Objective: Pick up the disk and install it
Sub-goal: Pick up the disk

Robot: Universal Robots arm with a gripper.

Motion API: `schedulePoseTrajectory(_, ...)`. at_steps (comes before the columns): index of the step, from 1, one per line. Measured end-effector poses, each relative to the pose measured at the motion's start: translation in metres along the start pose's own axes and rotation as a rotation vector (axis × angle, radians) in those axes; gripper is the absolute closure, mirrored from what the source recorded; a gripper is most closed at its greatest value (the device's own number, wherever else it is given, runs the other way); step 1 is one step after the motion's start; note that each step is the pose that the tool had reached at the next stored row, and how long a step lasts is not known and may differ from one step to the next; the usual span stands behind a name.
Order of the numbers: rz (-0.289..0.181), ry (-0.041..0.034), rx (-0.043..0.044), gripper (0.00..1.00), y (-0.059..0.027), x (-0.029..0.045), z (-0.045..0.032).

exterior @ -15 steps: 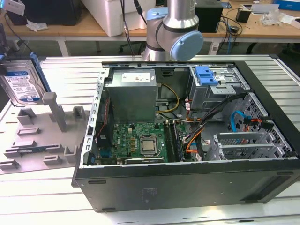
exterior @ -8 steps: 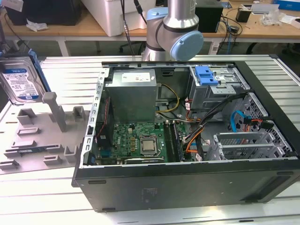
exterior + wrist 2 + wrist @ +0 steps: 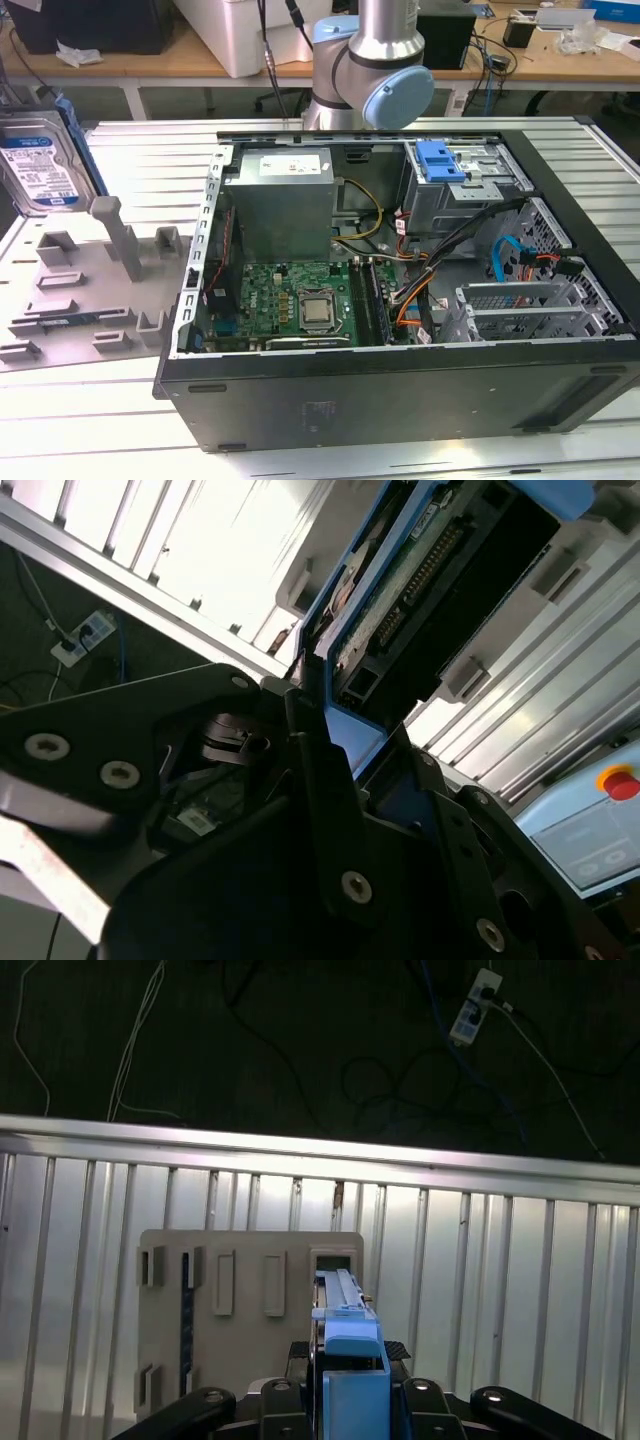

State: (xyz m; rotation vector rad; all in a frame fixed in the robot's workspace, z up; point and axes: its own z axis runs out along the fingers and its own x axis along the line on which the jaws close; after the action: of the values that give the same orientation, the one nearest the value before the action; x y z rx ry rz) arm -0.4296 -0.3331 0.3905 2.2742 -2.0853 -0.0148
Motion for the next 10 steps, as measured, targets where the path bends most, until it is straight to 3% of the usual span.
schedulePoseTrajectory(8,0.000,0.0000,0.0000,0.63,0.0008,0.0005,-0.0156)
schedulePoseTrajectory(10,0.000,0.0000,0.0001,0.63,0.0011,0.0007,-0.0231)
